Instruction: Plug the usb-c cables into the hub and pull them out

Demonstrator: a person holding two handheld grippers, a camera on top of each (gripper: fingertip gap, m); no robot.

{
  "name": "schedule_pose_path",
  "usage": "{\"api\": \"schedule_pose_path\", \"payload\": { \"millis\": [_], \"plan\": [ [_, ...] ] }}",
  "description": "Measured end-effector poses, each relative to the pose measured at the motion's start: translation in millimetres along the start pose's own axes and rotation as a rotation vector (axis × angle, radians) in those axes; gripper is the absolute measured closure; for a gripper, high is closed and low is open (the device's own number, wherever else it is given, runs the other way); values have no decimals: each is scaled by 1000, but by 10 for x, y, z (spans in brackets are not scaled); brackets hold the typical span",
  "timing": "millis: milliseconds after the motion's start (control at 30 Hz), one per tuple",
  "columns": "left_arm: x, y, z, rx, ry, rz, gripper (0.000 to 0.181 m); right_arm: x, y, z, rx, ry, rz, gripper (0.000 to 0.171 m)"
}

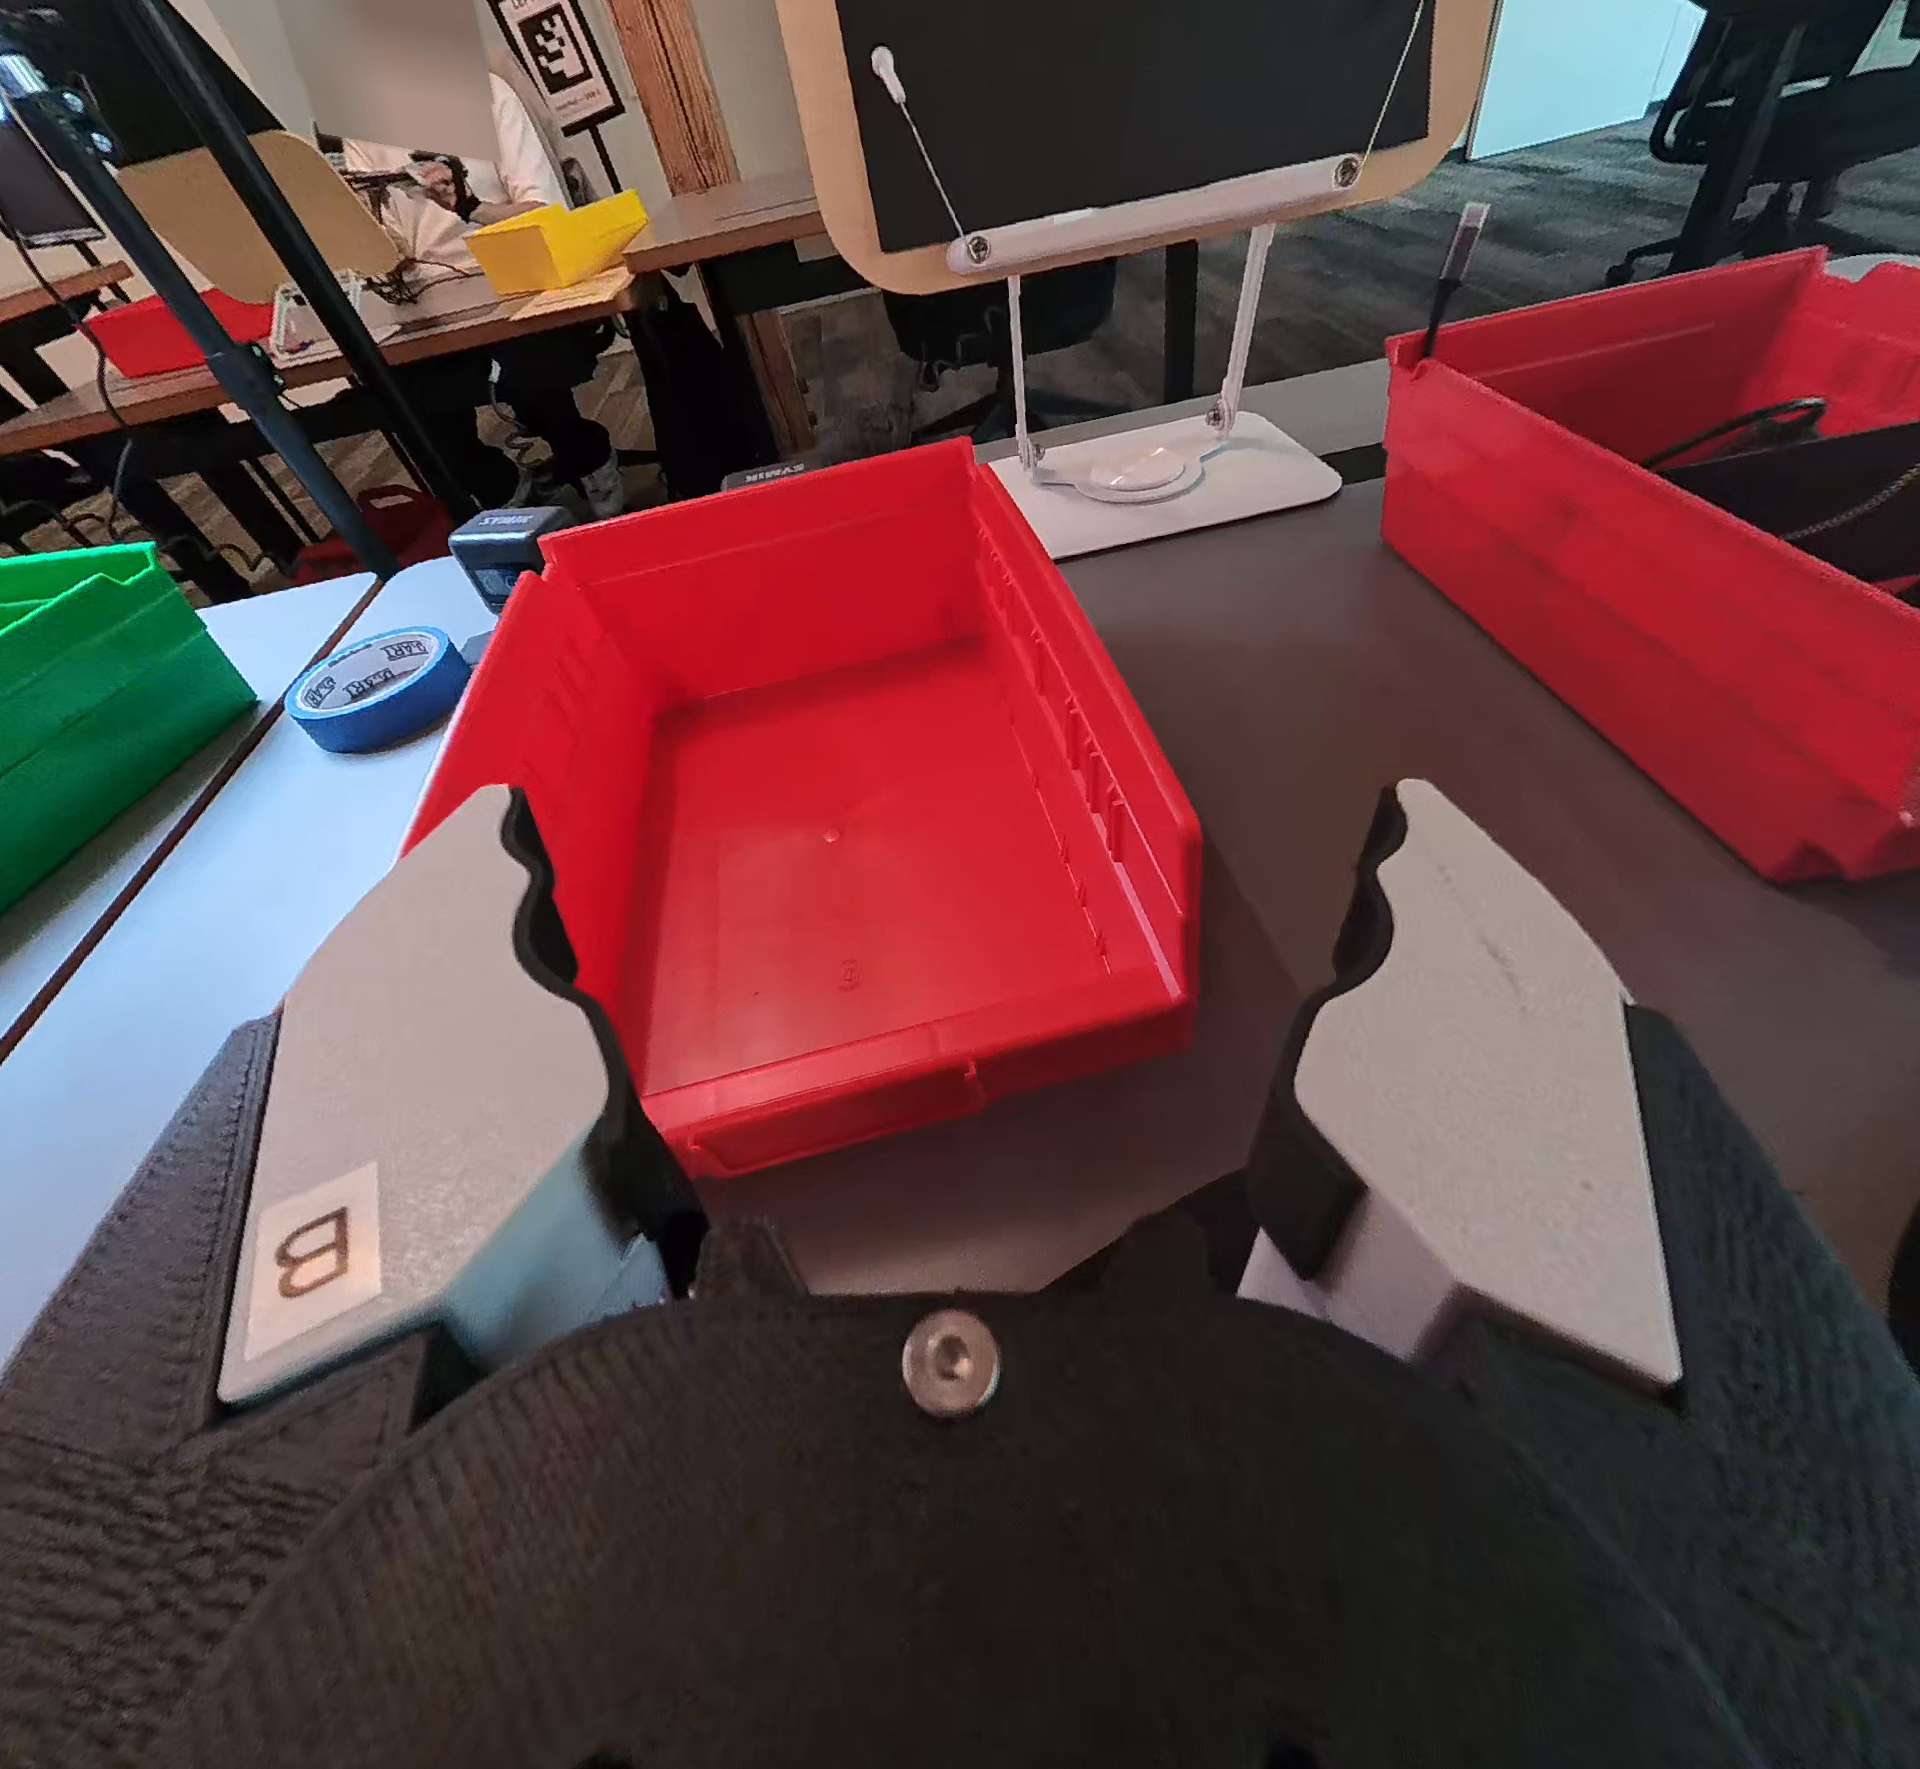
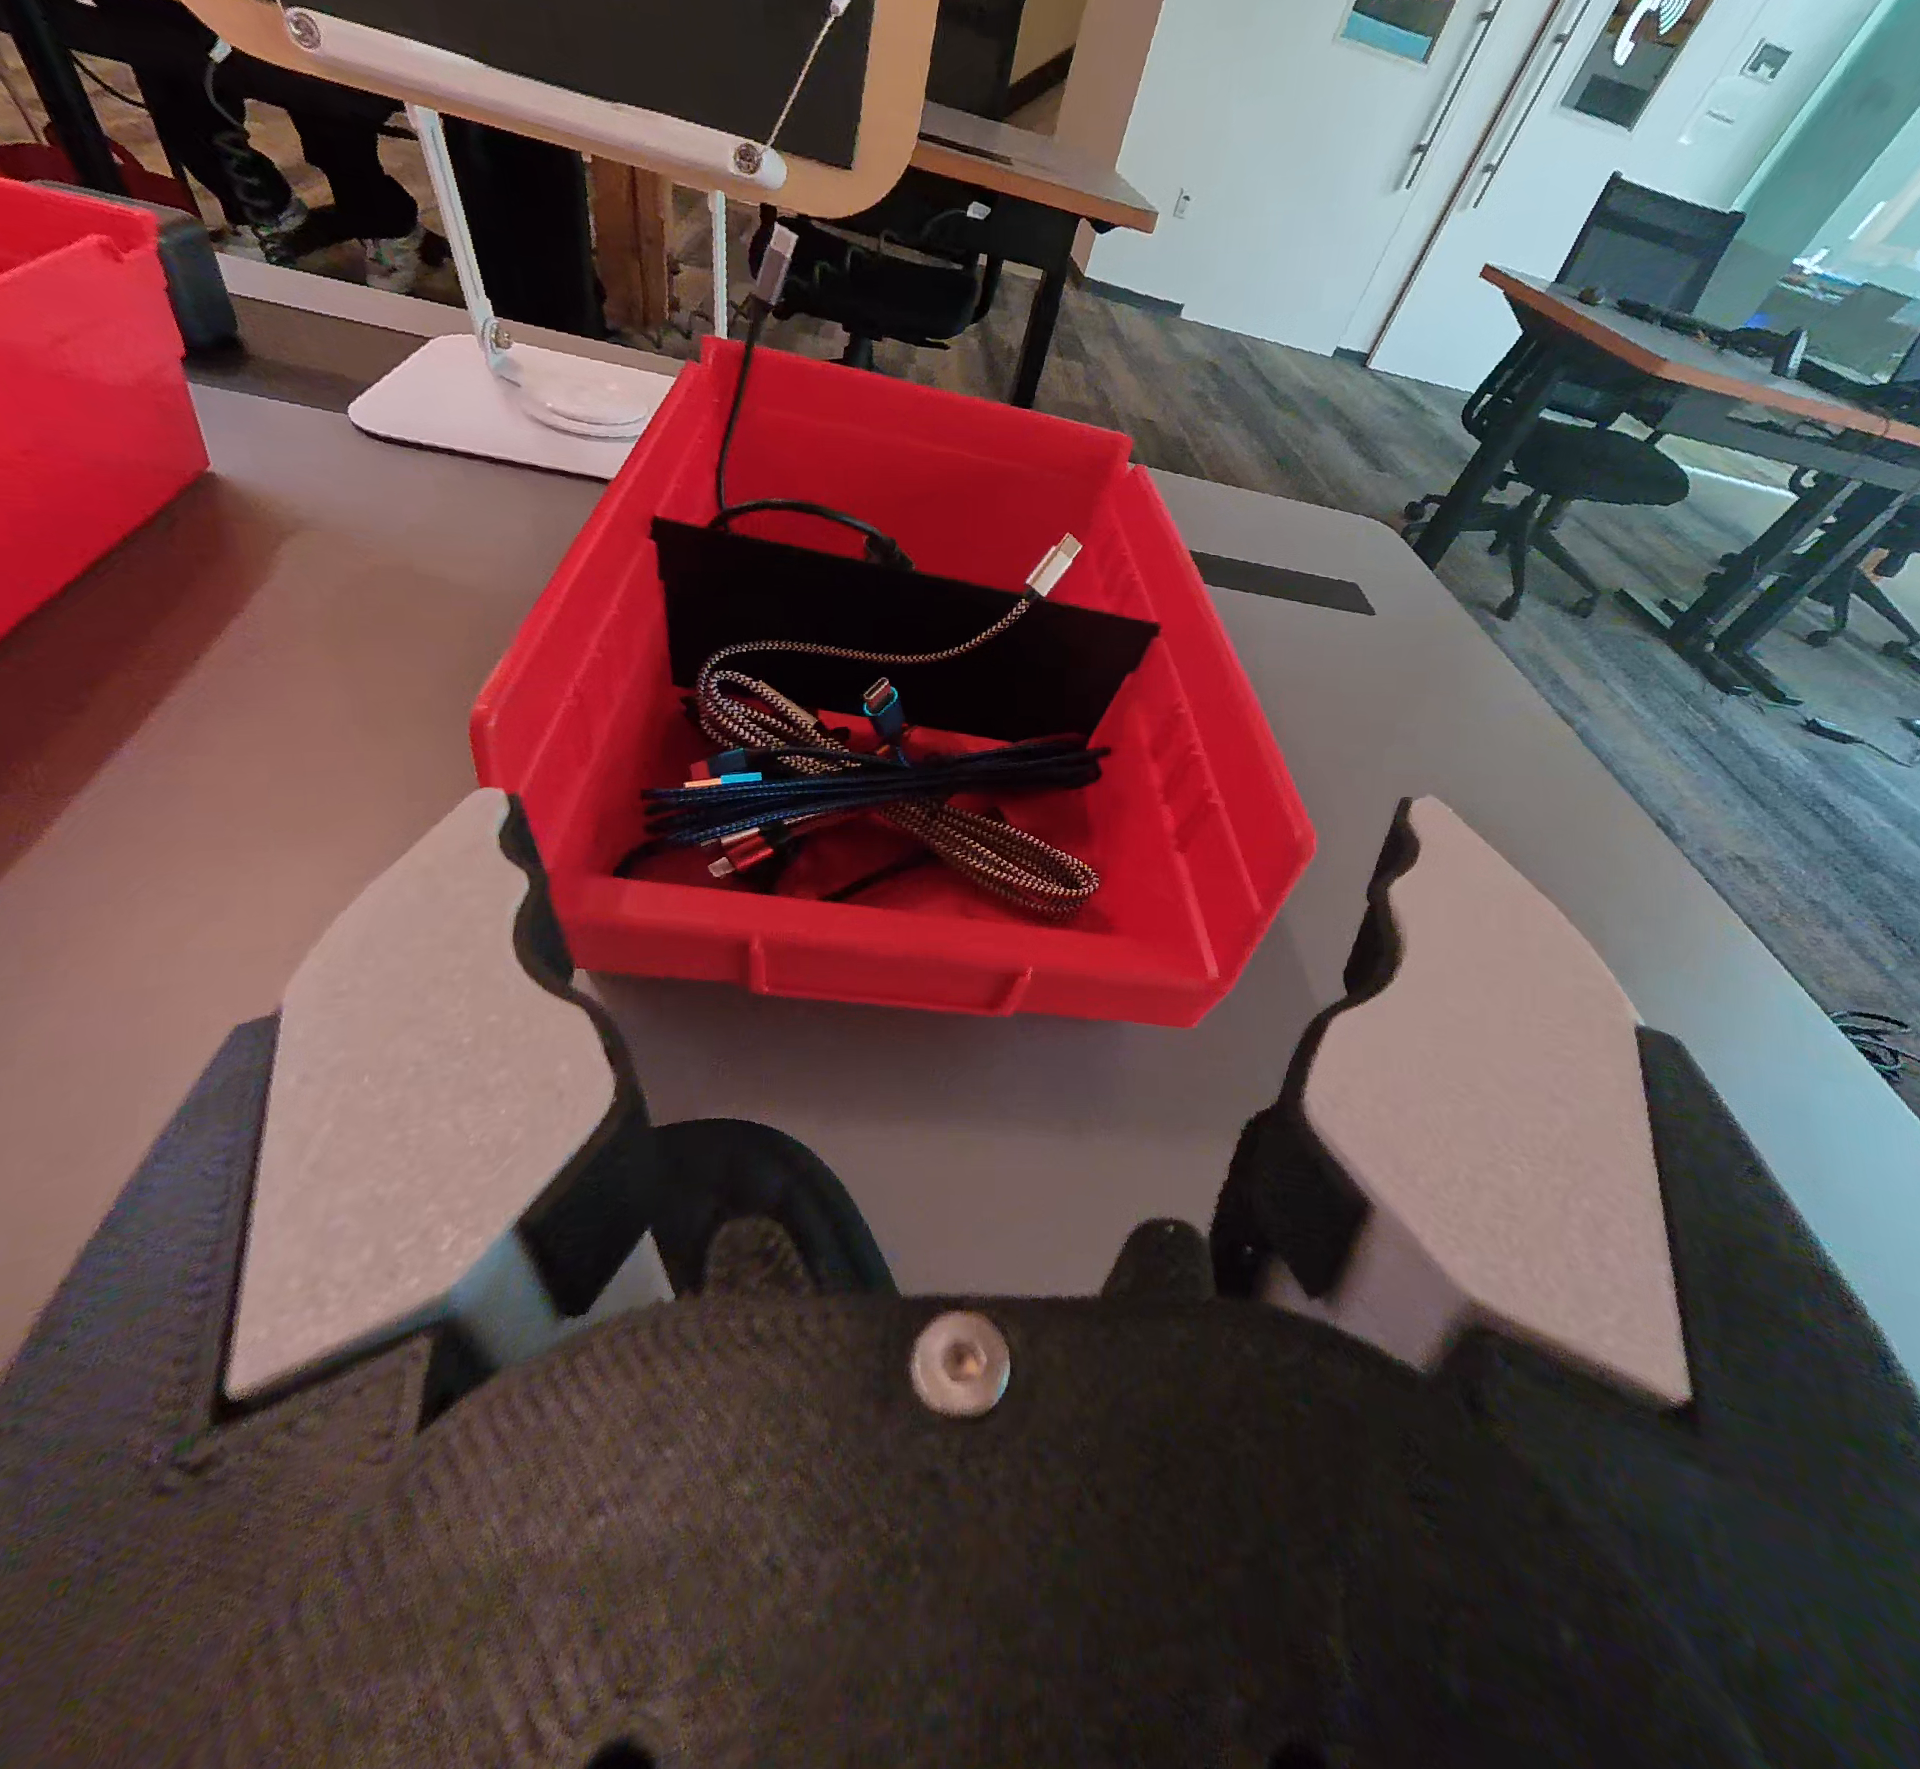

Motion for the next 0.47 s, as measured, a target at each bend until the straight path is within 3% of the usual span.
{"api": "schedule_pose_path", "payload": {
  "millis": [467],
  "plan": [
    [42,-24,-56,15,-12,2,39,2,10,66,18,-16,-9,26]
  ]
}}
Point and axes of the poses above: each gripper's, where its closed fingertips meet, y back along the fingers, x out of its underside, z = x × y across the jaws, the point moved 2 cm from there along y, back along the fingers, and after that the axes turned 15 degrees about -z, right-handed, at the moved point
